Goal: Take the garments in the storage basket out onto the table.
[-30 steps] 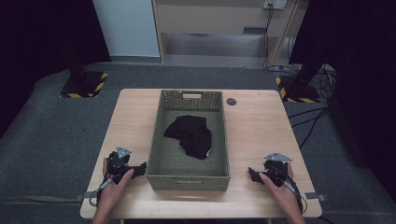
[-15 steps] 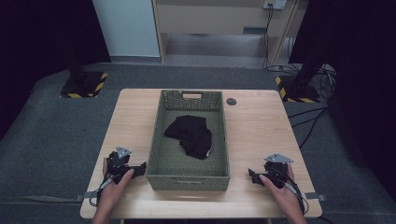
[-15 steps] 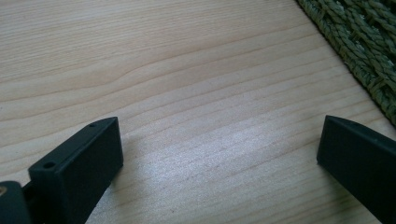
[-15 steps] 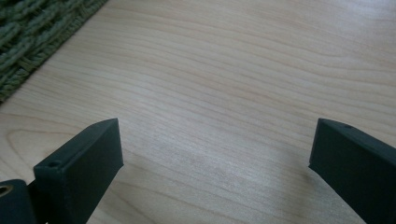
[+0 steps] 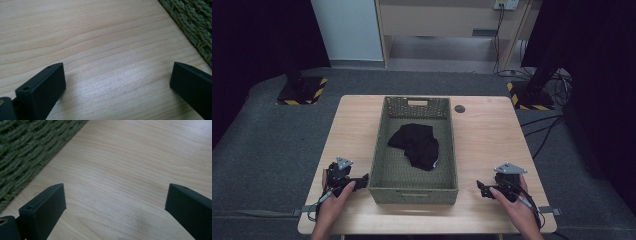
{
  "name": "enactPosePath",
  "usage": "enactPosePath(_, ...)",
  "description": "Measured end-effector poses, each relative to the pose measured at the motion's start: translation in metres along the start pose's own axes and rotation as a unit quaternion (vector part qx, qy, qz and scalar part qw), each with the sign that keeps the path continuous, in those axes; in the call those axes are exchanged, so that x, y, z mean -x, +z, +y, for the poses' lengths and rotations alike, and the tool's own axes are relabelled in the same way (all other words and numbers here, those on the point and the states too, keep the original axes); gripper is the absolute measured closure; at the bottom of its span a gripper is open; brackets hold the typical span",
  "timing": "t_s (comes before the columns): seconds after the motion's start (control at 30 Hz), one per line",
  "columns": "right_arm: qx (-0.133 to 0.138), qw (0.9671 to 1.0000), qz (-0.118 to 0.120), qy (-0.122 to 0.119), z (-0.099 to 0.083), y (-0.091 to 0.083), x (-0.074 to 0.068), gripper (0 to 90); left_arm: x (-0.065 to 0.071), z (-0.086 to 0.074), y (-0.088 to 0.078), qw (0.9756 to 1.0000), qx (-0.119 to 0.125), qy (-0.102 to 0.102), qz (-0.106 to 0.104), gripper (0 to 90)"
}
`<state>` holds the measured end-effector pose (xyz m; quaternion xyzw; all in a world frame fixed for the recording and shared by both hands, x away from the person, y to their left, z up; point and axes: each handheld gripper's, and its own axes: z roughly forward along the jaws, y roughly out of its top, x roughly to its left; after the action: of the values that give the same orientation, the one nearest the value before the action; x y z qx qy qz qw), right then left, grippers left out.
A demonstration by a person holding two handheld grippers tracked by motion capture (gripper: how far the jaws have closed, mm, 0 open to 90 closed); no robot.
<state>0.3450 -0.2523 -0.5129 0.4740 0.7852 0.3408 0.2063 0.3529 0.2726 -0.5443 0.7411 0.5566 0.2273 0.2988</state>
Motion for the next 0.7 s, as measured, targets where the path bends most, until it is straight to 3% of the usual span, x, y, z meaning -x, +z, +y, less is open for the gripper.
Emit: enactPosePath(0.7, 0.024, 0.9995, 0.014, -0.017, 0.030, -0.034, -0.013, 3.5, 0.000, 0.000, 0.000, 1.0000, 0.000, 0.000, 0.000, 0.0)
